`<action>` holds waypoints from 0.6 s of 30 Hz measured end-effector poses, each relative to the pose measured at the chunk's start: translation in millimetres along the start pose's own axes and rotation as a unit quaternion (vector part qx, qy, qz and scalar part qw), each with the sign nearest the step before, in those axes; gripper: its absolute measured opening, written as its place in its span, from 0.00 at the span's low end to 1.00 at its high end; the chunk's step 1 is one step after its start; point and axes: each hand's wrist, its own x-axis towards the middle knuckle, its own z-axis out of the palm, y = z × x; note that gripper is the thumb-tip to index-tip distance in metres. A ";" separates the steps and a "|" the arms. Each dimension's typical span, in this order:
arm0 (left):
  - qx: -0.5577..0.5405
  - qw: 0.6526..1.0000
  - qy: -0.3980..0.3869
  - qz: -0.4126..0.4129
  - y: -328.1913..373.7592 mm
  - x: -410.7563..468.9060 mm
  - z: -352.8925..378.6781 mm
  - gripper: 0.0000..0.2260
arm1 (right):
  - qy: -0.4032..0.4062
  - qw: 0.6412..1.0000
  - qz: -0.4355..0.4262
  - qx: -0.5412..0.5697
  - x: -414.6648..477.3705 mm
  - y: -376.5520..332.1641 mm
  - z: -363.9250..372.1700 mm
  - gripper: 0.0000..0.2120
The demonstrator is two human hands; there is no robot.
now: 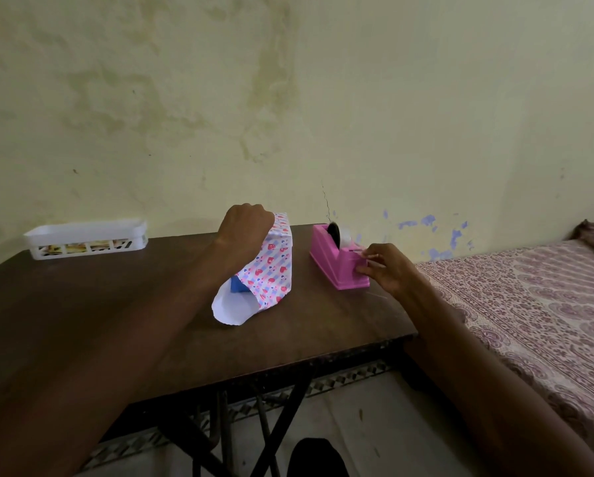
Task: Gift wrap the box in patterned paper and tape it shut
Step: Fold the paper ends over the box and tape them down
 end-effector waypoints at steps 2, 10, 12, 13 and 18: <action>0.002 1.000 -0.003 -0.001 -0.3 0.1 -0.3 0.17 | -0.012 1.000 -0.005 0.004 1.1 1.3 -0.4 0.06; 0.002 1.000 -0.004 0.000 0.2 0.0 0.2 0.18 | 0.076 0.994 -0.006 -0.081 16.0 18.7 -2.6 0.04; 0.004 1.000 -0.002 0.001 -0.1 0.2 0.3 0.18 | 0.088 0.989 -0.018 -0.116 20.3 21.2 -4.0 0.07; 0.003 1.000 -0.004 0.000 0.0 0.0 -0.1 0.18 | 0.089 0.988 -0.026 -0.127 21.4 21.3 -4.6 0.07; -0.005 1.000 -0.007 0.000 0.2 -0.3 -0.2 0.18 | 0.103 0.971 -0.066 -0.206 17.9 16.0 -4.4 0.08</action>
